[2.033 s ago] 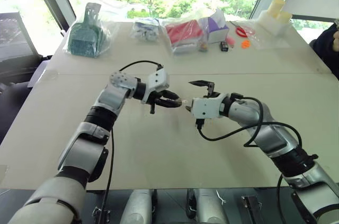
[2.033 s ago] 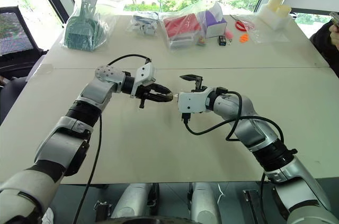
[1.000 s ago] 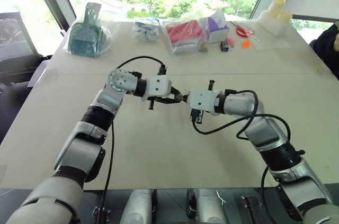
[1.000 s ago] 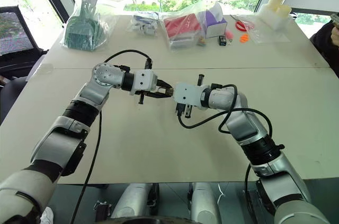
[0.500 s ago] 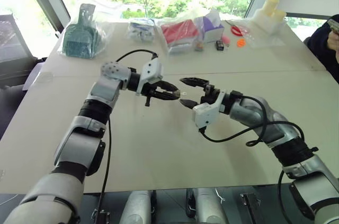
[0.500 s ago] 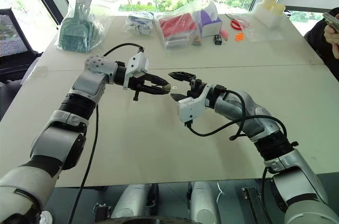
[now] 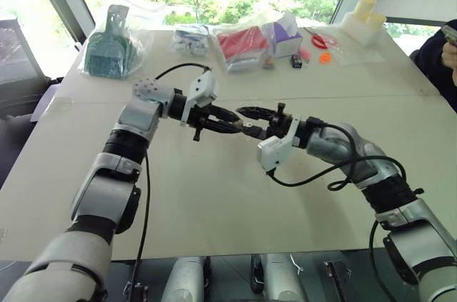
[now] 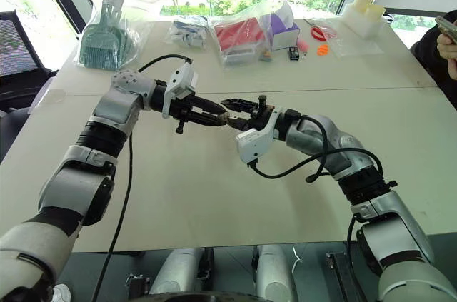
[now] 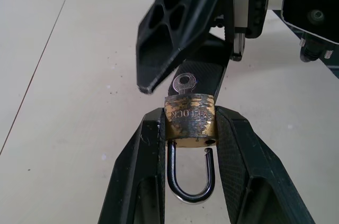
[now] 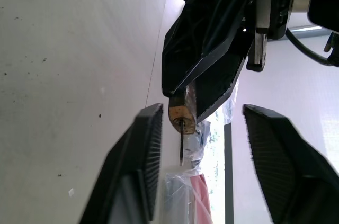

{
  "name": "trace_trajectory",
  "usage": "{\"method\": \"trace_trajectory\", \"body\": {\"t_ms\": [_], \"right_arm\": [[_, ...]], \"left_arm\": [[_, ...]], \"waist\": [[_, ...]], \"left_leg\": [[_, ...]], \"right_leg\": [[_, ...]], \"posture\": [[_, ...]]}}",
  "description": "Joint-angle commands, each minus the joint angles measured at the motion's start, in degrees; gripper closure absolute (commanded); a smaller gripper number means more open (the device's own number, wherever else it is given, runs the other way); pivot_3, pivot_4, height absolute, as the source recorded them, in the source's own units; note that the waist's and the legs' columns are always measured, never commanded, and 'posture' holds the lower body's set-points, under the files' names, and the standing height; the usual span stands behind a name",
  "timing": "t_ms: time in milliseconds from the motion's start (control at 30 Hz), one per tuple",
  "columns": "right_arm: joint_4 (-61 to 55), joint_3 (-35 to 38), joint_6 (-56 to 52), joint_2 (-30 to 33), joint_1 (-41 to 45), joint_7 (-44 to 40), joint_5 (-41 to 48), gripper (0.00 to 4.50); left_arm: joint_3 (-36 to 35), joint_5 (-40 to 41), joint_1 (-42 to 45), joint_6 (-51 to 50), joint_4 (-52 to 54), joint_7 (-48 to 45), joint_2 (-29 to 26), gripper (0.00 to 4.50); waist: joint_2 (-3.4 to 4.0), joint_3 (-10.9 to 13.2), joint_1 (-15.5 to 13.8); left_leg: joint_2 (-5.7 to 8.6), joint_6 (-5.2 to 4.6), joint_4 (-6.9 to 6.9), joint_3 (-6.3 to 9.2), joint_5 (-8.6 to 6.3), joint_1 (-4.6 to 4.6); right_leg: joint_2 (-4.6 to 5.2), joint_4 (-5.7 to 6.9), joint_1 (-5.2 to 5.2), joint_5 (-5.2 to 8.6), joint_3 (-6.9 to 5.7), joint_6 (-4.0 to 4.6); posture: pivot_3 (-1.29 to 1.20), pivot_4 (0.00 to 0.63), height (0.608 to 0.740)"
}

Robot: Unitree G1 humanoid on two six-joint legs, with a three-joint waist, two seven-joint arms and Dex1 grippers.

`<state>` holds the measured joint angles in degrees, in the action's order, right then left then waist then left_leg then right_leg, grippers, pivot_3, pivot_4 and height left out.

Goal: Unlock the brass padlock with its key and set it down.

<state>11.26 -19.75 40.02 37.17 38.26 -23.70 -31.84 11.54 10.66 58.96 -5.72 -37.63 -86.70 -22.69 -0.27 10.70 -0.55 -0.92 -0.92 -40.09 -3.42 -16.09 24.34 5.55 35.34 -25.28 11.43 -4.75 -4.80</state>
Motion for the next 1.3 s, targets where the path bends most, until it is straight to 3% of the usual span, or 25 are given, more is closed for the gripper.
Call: {"method": "trace_trajectory", "body": {"t_ms": [33,67,867,900,933,1100,1300], "right_arm": [[-0.4,0.8,1.3,-0.6,1.9,1.2,0.0,4.04],[-0.3,0.8,1.5,-0.6,2.0,1.3,-0.1,4.47],[-1.0,1.0,3.7,-1.2,2.0,2.4,-1.3,4.47],[-0.9,1.0,3.6,-1.2,2.0,2.4,-1.3,4.50],[-0.8,1.0,3.4,-1.3,2.0,2.3,-1.3,4.50],[0.0,1.3,2.8,-1.6,2.0,1.8,-1.2,4.50],[1.7,1.5,2.4,-0.9,1.9,1.8,-1.5,4.50]], "left_arm": [[-1.0,0.5,1.7,0.2,1.7,-0.3,-0.5,3.76],[-1.0,0.5,1.7,0.2,1.6,-0.3,-0.5,3.76],[-1.1,-0.1,3.1,-2.0,-2.0,-1.9,-0.2,3.76],[-1.1,-0.1,3.1,-1.9,-1.9,-1.9,-0.3,2.73],[-1.2,-0.1,3.0,-2.0,-1.8,-1.9,-0.4,2.42],[-1.7,-0.1,2.8,-1.8,-1.2,-0.8,-0.7,0.02],[-4.8,2.3,3.2,-3.4,0.6,1.3,-1.9,0.02]], "waist": [[0.01,0.0,0.1],[0.01,0.0,0.1],[0.01,0.0,0.0],[0.01,0.0,0.0],[0.01,0.0,0.0],[0.01,0.0,0.0],[0.01,0.0,0.1]], "left_leg": [[0.00,0.00,0.00,-0.01,0.00,0.00],[0.00,0.00,0.00,-0.01,0.00,0.00],[0.00,0.00,0.00,-0.01,0.00,0.00],[0.00,0.00,0.00,-0.01,0.00,0.00],[0.00,0.00,0.00,-0.01,0.00,0.00],[0.00,0.00,0.00,-0.01,0.00,0.00],[0.00,0.00,0.00,-0.01,0.00,0.00]], "right_leg": [[0.00,0.00,0.00,0.00,0.01,0.00],[0.00,0.01,-0.01,0.00,0.01,0.00],[0.00,0.01,0.00,0.00,0.01,0.00],[0.00,0.01,0.00,0.00,0.01,0.00],[0.00,0.01,-0.01,0.00,0.01,0.00],[0.00,0.01,0.00,0.00,0.01,0.00],[0.00,0.02,-0.01,0.00,0.01,0.00]], "posture": [[0.00,0.150,0.740],[0.00,0.150,0.740],[0.00,0.150,0.740],[0.00,0.150,0.740],[0.00,0.150,0.740],[0.00,0.150,0.740],[0.00,0.150,0.740]]}}
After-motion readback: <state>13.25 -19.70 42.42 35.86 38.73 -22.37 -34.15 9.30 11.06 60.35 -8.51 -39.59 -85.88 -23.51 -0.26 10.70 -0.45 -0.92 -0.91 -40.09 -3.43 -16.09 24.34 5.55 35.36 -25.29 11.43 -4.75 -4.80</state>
